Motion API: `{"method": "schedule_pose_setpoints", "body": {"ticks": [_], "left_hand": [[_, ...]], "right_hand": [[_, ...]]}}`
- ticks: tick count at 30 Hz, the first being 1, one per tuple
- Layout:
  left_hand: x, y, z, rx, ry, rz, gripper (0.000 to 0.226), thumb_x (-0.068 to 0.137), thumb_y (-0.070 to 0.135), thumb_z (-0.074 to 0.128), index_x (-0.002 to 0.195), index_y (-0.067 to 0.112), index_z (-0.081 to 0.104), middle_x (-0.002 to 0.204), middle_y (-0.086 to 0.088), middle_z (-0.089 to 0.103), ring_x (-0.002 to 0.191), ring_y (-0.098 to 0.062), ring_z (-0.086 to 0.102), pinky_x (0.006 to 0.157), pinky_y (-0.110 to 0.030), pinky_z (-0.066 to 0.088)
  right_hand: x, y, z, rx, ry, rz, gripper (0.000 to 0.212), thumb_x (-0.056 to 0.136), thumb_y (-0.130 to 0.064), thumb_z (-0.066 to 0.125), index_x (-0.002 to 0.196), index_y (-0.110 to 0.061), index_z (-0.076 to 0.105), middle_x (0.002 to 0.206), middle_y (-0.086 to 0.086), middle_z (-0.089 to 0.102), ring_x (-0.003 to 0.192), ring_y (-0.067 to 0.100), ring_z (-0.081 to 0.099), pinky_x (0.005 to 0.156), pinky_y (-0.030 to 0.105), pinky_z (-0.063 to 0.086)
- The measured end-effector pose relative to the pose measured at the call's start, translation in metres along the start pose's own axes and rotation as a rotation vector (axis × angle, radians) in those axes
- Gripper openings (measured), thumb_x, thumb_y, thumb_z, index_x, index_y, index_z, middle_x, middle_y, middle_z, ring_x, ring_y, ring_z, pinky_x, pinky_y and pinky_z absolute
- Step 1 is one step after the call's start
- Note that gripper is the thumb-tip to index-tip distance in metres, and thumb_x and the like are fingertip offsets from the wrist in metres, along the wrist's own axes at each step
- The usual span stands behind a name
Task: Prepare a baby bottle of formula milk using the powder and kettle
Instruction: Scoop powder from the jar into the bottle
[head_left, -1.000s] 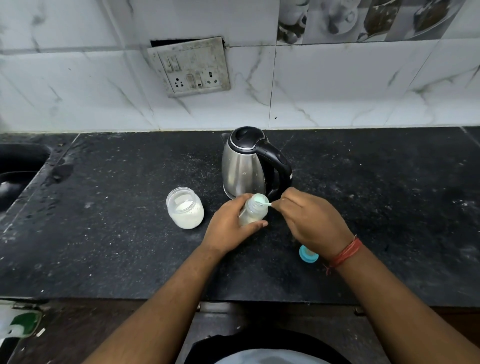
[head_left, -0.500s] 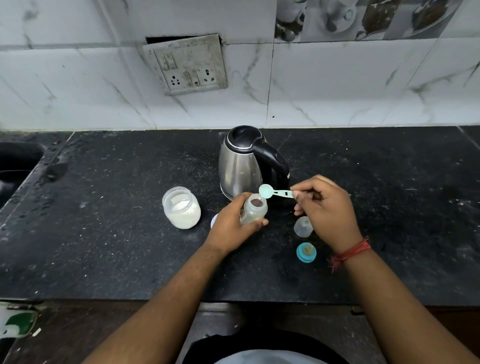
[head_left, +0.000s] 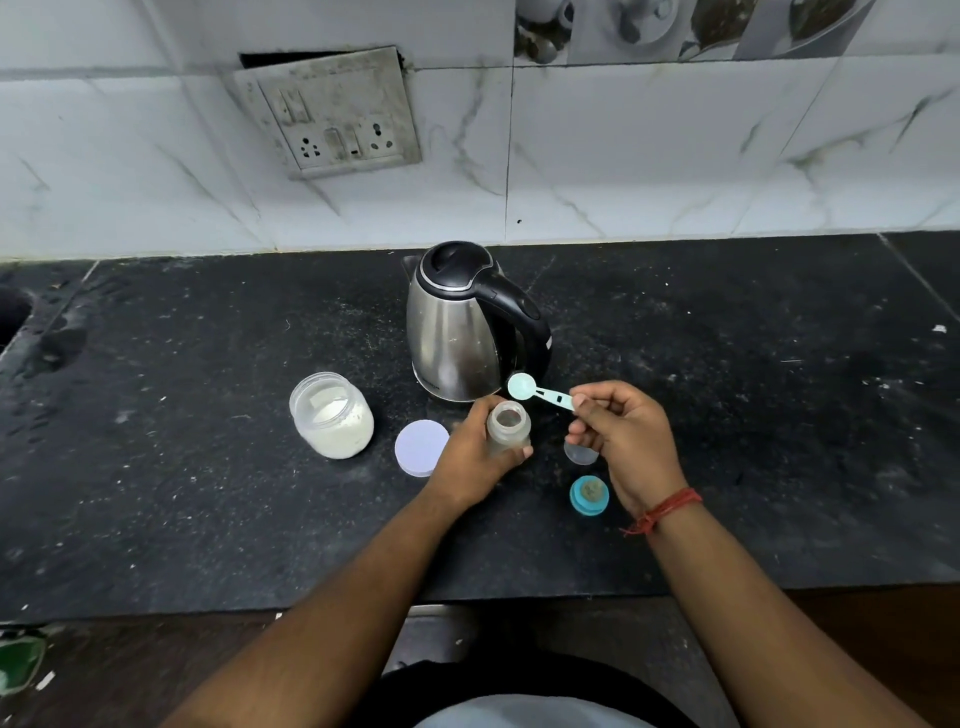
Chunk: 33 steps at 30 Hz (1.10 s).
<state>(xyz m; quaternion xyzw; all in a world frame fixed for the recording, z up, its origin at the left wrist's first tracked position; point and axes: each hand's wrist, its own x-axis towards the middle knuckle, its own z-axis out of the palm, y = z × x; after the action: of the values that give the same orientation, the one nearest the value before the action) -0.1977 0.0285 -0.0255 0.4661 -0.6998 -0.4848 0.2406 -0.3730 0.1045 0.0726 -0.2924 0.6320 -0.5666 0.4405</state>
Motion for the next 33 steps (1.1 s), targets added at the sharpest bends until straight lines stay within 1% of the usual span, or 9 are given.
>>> {"method": "schedule_pose_setpoints", "body": {"ticks": [2, 6, 9, 12, 16, 22, 27, 30, 33], "left_hand": [[0.0, -0.003, 0.001, 0.013, 0.001, -0.002, 0.051, 0.086, 0.014, 0.083, 0.12, 0.032, 0.05, 0.106, 0.017, 0.067, 0.097, 0.011, 0.061, 0.086, -0.007, 0.045], [-0.001, -0.007, 0.001, 0.019, -0.004, -0.009, 0.054, 0.085, 0.022, 0.083, 0.122, 0.038, 0.048, 0.115, 0.014, 0.067, 0.112, -0.009, 0.063, 0.097, -0.025, 0.048], [-0.002, -0.005, 0.0, 0.006, -0.021, -0.002, 0.062, 0.085, 0.02, 0.084, 0.13, 0.036, 0.044, 0.124, 0.013, 0.064, 0.119, -0.008, 0.06, 0.105, -0.03, 0.047], [-0.004, -0.004, -0.006, -0.025, -0.031, 0.0, 0.083, 0.079, 0.031, 0.087, 0.146, 0.03, 0.039, 0.142, 0.009, 0.057, 0.133, -0.007, 0.053, 0.116, -0.034, 0.043], [-0.01, -0.003, -0.018, -0.027, 0.026, 0.016, 0.103, 0.074, 0.055, 0.081, 0.158, 0.025, 0.029, 0.158, 0.008, 0.044, 0.146, -0.008, 0.042, 0.122, -0.039, 0.037], [-0.032, 0.011, -0.048, -0.016, 0.181, 0.134, 0.078, 0.086, 0.046, 0.073, 0.154, 0.022, 0.042, 0.154, 0.009, 0.051, 0.145, -0.003, 0.043, 0.122, -0.037, 0.036], [-0.046, 0.026, -0.084, -0.039, 0.341, 0.235, 0.059, 0.091, 0.03, 0.069, 0.145, 0.02, 0.051, 0.145, 0.007, 0.059, 0.139, -0.013, 0.052, 0.117, -0.041, 0.042], [-0.052, 0.025, -0.112, -0.002, 0.438, 0.262, 0.056, 0.09, 0.021, 0.069, 0.143, 0.015, 0.053, 0.142, 0.008, 0.059, 0.136, -0.008, 0.053, 0.116, -0.032, 0.042], [-0.06, 0.016, -0.144, 0.012, 0.533, 0.237, 0.056, 0.089, 0.028, 0.066, 0.143, 0.018, 0.054, 0.14, 0.009, 0.059, 0.134, -0.007, 0.054, 0.113, -0.027, 0.042]], "right_hand": [[0.0, 0.001, 0.001, 0.011, 0.001, 0.024, 0.01, 0.095, -0.004, 0.065, 0.094, -0.009, 0.073, 0.065, -0.003, 0.067, 0.059, 0.012, 0.065, 0.078, 0.05, 0.055], [-0.001, 0.004, 0.001, 0.01, -0.007, 0.051, 0.008, 0.095, -0.006, 0.066, 0.096, -0.009, 0.073, 0.065, -0.002, 0.068, 0.059, 0.012, 0.065, 0.085, 0.059, 0.051], [-0.001, 0.003, 0.002, 0.01, -0.01, 0.044, 0.008, 0.095, -0.005, 0.065, 0.098, -0.006, 0.072, 0.068, 0.0, 0.068, 0.06, 0.013, 0.065, 0.079, 0.05, 0.056], [-0.001, 0.001, 0.006, 0.031, -0.013, 0.016, 0.008, 0.095, -0.001, 0.064, 0.097, -0.003, 0.072, 0.075, 0.004, 0.066, 0.063, 0.013, 0.064, 0.063, 0.03, 0.061], [-0.002, -0.001, 0.013, 0.057, -0.005, -0.004, 0.008, 0.095, 0.001, 0.063, 0.099, 0.0, 0.07, 0.077, 0.005, 0.065, 0.061, 0.011, 0.063, 0.058, 0.026, 0.059], [-0.003, -0.007, 0.032, 0.103, -0.004, -0.051, 0.01, 0.095, 0.0, 0.064, 0.094, -0.006, 0.072, 0.073, 0.003, 0.066, 0.062, 0.012, 0.063, 0.058, 0.026, 0.057], [-0.006, -0.011, 0.065, 0.123, -0.046, -0.101, 0.008, 0.096, -0.002, 0.064, 0.098, -0.006, 0.071, 0.064, 0.002, 0.065, 0.057, 0.015, 0.062, 0.059, 0.025, 0.054], [-0.009, -0.014, 0.093, 0.125, -0.071, -0.12, 0.007, 0.096, -0.003, 0.065, 0.097, -0.005, 0.071, 0.068, 0.006, 0.064, 0.058, 0.016, 0.061, 0.055, 0.022, 0.053], [-0.007, -0.011, 0.124, 0.099, -0.105, -0.123, 0.008, 0.096, -0.002, 0.064, 0.095, -0.007, 0.071, 0.07, 0.005, 0.065, 0.059, 0.013, 0.062, 0.057, 0.025, 0.056]]}}
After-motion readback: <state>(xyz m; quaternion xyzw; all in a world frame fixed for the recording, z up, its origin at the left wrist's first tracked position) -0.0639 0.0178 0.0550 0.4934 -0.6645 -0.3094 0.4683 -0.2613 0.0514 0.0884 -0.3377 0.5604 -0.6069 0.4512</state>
